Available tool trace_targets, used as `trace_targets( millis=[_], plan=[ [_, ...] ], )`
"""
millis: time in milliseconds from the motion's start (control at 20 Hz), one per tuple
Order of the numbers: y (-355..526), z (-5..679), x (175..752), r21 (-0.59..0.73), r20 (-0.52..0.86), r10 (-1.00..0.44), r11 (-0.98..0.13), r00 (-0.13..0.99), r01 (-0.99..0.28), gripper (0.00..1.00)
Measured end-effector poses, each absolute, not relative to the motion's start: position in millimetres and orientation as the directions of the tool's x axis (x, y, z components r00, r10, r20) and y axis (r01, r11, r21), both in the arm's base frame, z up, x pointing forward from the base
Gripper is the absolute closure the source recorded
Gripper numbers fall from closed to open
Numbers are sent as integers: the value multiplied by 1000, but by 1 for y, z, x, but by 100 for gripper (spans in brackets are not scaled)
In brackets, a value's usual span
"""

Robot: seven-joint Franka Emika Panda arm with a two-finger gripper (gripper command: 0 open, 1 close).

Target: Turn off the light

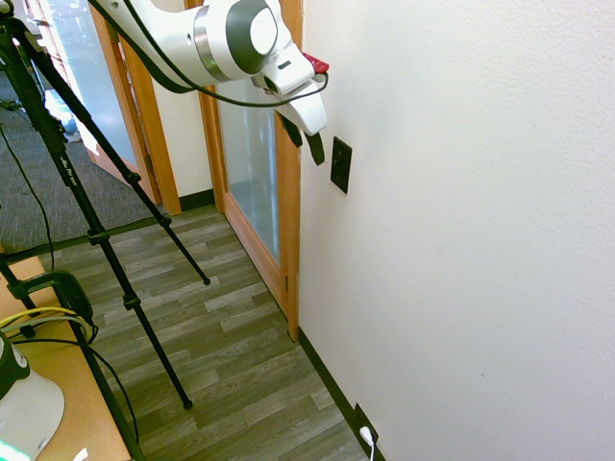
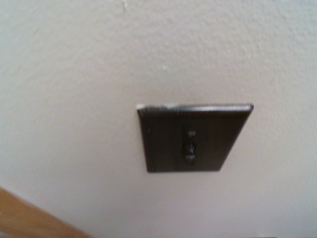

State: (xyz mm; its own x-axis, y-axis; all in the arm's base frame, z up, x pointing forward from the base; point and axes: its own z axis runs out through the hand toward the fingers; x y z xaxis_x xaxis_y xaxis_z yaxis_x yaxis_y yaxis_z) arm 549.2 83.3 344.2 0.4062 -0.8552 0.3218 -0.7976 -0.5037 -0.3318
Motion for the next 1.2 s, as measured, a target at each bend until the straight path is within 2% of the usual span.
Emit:
trace_targets(
  millis=[300, 350, 1200],
  plan=[
    [80, 327, 579, -386, 331, -874, -469, 355, -794, 0],
    [81, 324, 582, -389, 330, -875, -468, 354, -794, 100],
    [87, 318, 599, -396, 327, -874, -472, 359, -788, 100]
  ],
)
